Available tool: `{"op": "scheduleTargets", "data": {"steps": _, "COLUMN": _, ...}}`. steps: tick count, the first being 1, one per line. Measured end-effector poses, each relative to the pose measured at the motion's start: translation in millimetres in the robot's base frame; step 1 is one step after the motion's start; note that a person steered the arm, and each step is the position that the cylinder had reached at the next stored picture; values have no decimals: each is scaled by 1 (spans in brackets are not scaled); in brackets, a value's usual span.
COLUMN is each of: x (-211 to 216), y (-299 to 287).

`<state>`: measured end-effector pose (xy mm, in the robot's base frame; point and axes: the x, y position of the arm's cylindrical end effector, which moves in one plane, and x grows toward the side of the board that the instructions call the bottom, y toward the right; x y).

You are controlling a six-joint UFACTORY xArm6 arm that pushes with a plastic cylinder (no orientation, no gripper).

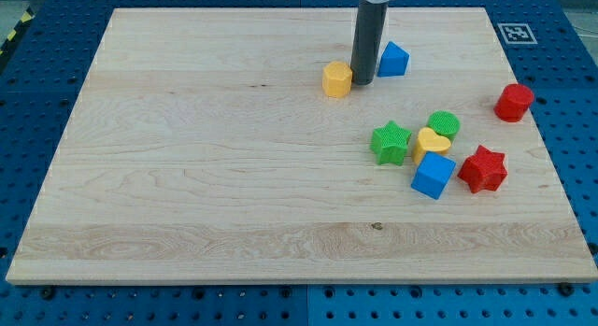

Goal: Place the arm close to the green circle

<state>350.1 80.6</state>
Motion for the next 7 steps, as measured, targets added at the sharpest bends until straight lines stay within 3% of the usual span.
{"op": "scheduleTargets", "data": {"steps": 7, "x": 29, "y": 73}}
